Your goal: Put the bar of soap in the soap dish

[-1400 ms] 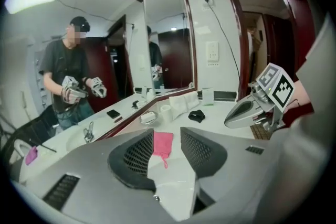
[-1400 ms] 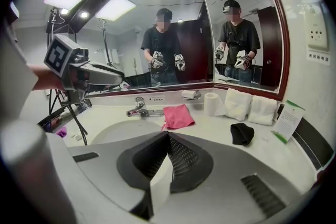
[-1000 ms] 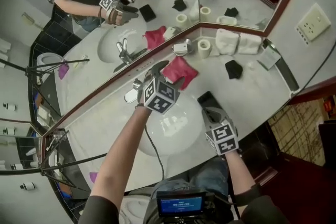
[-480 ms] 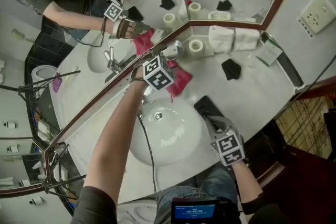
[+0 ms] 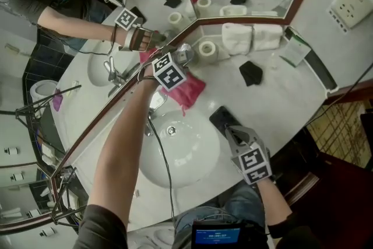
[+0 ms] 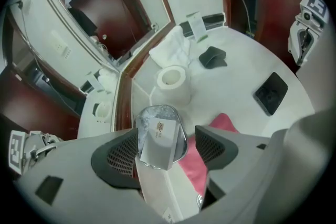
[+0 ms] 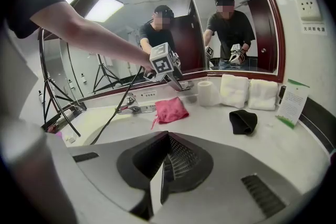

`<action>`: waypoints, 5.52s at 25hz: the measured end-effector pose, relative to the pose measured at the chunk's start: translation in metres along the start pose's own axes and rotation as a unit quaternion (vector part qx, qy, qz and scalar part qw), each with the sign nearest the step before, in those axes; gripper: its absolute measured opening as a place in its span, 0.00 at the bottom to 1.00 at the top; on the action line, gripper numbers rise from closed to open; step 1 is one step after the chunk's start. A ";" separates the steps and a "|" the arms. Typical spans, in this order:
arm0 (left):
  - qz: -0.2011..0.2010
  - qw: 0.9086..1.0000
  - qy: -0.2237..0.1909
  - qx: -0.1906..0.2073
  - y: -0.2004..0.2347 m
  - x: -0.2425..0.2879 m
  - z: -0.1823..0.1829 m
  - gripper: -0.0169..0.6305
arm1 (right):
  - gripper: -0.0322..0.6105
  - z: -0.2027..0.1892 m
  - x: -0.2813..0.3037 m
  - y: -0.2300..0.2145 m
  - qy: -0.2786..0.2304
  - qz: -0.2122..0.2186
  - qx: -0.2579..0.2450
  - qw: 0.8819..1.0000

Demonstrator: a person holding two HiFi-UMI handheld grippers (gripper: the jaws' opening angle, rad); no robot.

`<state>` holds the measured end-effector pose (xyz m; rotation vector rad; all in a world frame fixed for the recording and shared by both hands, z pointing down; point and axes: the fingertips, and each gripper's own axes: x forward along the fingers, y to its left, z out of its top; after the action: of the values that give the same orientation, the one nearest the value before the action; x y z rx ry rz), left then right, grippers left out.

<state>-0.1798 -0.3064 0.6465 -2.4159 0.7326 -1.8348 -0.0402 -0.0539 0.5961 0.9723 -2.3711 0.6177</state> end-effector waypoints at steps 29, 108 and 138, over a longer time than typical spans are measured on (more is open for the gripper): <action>0.054 0.973 -0.167 -0.153 -0.012 -0.107 0.046 0.33 | 0.08 0.013 -0.018 -0.013 -0.005 -0.011 0.001 1.000; -0.032 0.993 -0.112 -0.021 -0.255 0.016 0.174 0.43 | 0.08 -0.048 -0.097 -0.169 -0.016 -0.135 0.095 0.986; 0.104 0.874 -0.339 -0.331 -0.212 -0.309 0.052 0.03 | 0.08 -0.016 -0.121 -0.070 0.006 -0.138 0.037 0.990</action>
<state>-0.1192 -0.0152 0.4123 -2.8859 1.6081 -0.5821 0.0910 -0.0283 0.5510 1.2965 -2.1635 0.6042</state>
